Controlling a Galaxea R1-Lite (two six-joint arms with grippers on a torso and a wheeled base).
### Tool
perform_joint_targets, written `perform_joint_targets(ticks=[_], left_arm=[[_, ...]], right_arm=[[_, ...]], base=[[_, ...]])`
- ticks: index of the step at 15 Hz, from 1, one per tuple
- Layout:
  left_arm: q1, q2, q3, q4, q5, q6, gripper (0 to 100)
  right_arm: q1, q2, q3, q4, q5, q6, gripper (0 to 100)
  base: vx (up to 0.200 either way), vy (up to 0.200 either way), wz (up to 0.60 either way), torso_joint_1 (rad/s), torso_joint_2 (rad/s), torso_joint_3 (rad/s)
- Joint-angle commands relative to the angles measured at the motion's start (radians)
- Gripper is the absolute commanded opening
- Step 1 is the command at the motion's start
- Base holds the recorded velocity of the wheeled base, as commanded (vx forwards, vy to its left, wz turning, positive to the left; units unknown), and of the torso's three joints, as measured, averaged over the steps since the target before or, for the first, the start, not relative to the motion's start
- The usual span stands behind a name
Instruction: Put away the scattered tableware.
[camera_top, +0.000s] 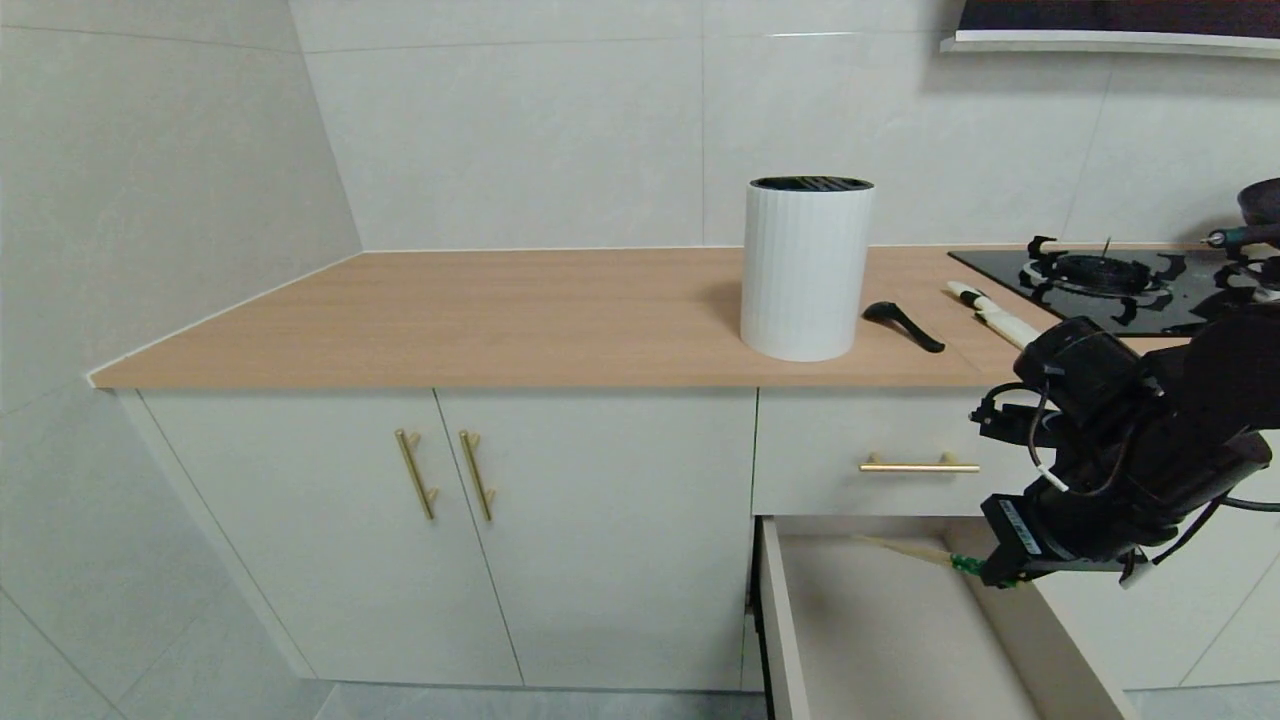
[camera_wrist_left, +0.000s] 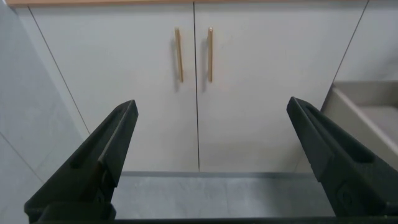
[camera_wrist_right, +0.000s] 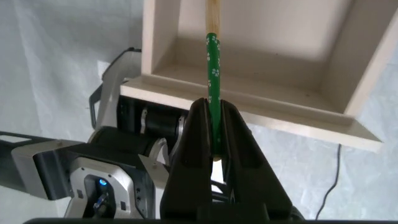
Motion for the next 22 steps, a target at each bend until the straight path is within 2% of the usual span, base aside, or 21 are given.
perform_joint_targets(ticks=[1, 9, 13, 15, 17, 21, 22], left_arm=[[0.000, 0.000, 0.000, 0.000, 0.000, 0.000, 100], [0.000, 0.000, 0.000, 0.000, 0.000, 0.000, 100], [0.000, 0.000, 0.000, 0.000, 0.000, 0.000, 100], [0.000, 0.000, 0.000, 0.000, 0.000, 0.000, 100], [0.000, 0.000, 0.000, 0.000, -0.001, 0.000, 100], [0.000, 0.000, 0.000, 0.000, 0.000, 0.000, 100], [0.000, 0.000, 0.000, 0.000, 0.000, 0.000, 100]], right_arm=[[0.001, 0.010, 0.000, 0.000, -0.004, 0.000, 0], [0.001, 0.012, 0.000, 0.000, -0.017, 0.000, 0], [0.021, 0.029, 0.002, -0.040, -0.018, 0.003, 0], [0.024, 0.058, 0.005, -0.088, -0.018, 0.006, 0], [0.024, 0.175, 0.028, -0.263, -0.027, 0.062, 0], [0.027, 0.345, 0.019, -0.416, -0.081, 0.105, 0], [0.037, 0.405, 0.022, -0.496, -0.083, 0.105, 0]], base=[[0.000, 0.000, 0.00, -0.163, 0.46, 0.286], [0.000, 0.000, 0.00, -0.146, 0.46, 0.311], [0.000, 0.000, 0.00, -0.034, 0.14, 0.101], [0.000, 0.000, 0.00, 0.000, 0.00, 0.000], [0.000, 0.000, 0.00, 0.000, 0.00, 0.000], [0.000, 0.000, 0.00, 0.000, 0.00, 0.000], [0.000, 0.000, 0.00, 0.000, 0.00, 0.000]])
